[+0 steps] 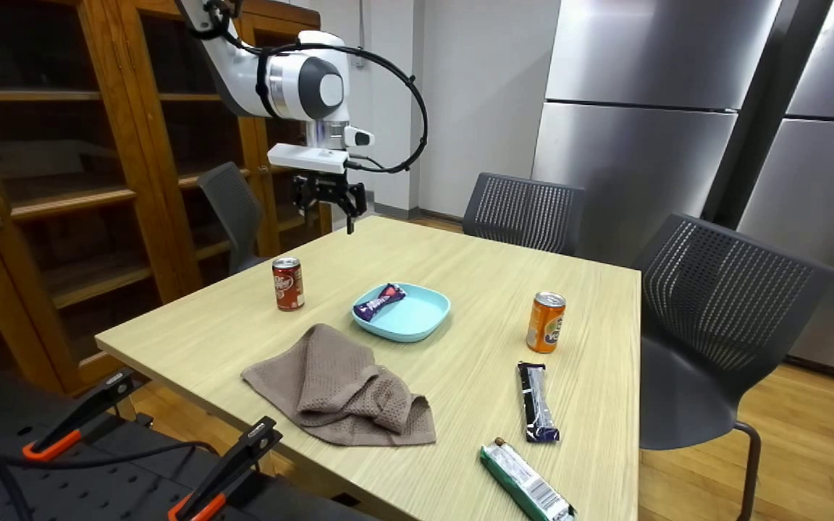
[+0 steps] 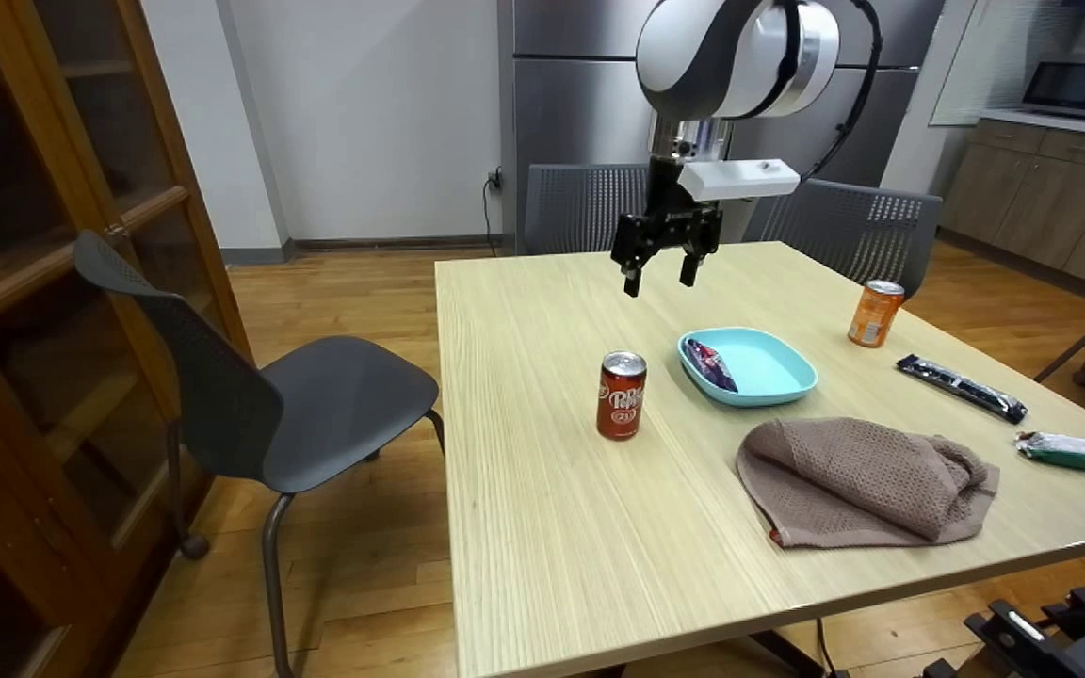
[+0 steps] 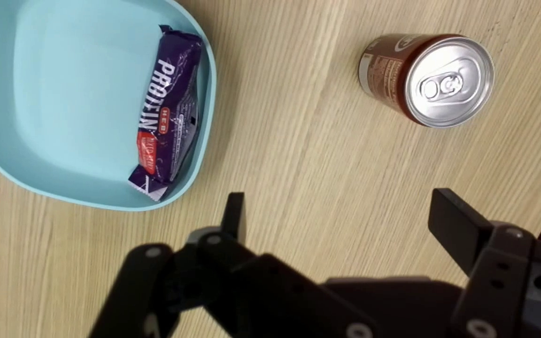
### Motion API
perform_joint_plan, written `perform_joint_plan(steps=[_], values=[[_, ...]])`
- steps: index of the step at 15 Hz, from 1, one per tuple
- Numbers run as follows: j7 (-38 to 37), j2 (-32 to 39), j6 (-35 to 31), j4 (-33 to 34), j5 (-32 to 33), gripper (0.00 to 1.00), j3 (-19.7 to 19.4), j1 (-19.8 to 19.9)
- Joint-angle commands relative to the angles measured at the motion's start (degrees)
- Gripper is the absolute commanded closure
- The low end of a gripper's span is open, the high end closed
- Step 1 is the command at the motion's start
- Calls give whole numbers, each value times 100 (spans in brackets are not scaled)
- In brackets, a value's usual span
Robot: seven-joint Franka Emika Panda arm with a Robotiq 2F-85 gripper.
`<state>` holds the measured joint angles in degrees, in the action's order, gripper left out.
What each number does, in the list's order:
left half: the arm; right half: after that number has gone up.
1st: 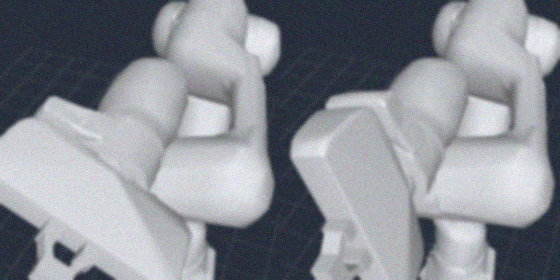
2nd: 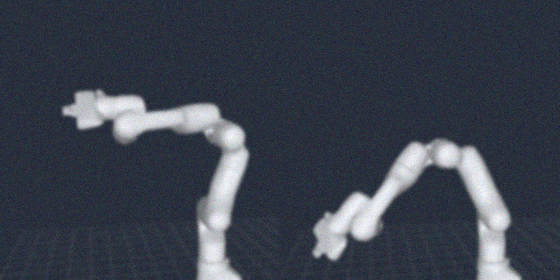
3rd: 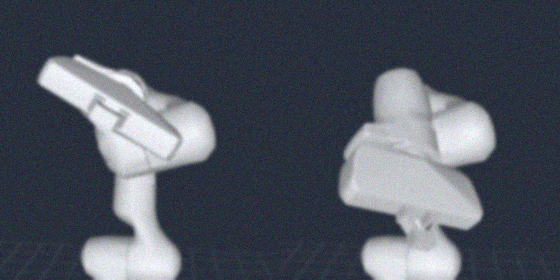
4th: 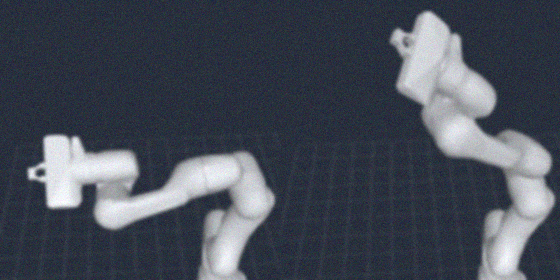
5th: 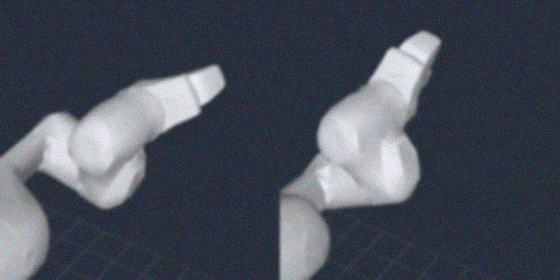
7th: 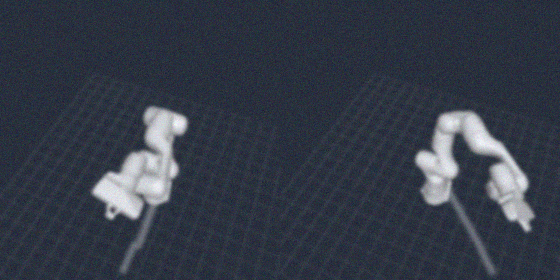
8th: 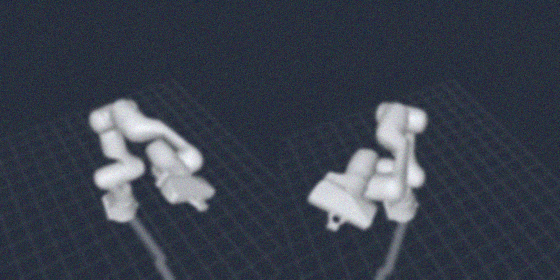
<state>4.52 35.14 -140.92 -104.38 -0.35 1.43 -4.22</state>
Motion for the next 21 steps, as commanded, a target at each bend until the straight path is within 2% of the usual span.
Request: perform_joint_plan(steps=[1,10,15,18,21], values=[[-33,-18,10,-21,56,0,59,61],[-22,-22,9,-55,57,0,58,75],[-937,-405,-583,-601,253,0,-315,-232],[-1273,-606,-966,-968,237,0,-490,-198],[-1519,-825,-1041,-1271,254,0,-753,-134]])
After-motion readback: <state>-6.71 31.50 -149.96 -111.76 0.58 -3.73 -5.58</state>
